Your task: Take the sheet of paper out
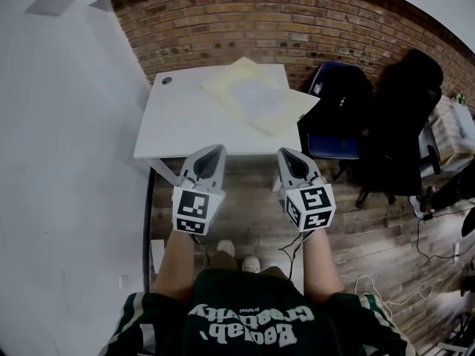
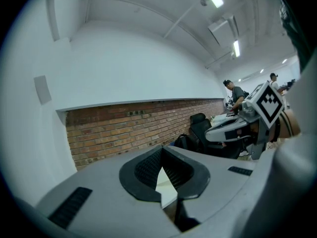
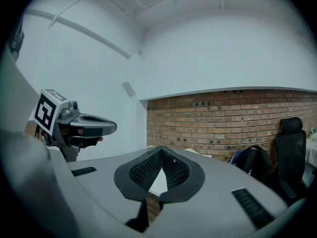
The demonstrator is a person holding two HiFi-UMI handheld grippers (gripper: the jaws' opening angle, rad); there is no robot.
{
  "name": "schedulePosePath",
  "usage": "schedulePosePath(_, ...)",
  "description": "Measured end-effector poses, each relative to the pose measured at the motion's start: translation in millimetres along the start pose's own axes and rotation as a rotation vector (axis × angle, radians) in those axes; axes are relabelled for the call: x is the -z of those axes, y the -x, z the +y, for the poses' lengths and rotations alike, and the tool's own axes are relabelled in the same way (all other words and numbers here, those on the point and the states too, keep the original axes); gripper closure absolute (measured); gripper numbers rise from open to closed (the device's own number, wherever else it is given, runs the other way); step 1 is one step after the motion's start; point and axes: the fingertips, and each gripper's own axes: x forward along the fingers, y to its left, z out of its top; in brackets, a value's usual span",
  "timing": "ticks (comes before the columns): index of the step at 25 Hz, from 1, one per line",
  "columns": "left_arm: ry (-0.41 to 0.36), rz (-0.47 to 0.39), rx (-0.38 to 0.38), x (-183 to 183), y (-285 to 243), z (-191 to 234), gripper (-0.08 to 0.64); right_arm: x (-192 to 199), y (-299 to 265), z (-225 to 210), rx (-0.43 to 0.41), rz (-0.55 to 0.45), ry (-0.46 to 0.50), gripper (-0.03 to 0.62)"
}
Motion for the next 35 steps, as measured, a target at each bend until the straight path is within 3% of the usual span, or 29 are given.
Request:
schedulePosePath(12, 0.006, -0.003, 0.082, 21.0, -89.2, 42.2, 0.560, 12.5, -78.6, -40.3, 0.057, 0.048, -0.006, 0.600)
schedulePosePath(24, -0.005, -0.033, 0.210, 22.3, -201.1, 115.4, 0.560, -10.7, -186.4, -84.8, 0.170, 0.057, 0.006, 0.600)
schedulePosePath(35, 0.001, -0.058, 0.281, 27.2, -247.3, 144.0, 0.560, -7.7, -228.9, -100.7, 0.236, 0.084, 0.006, 0.600)
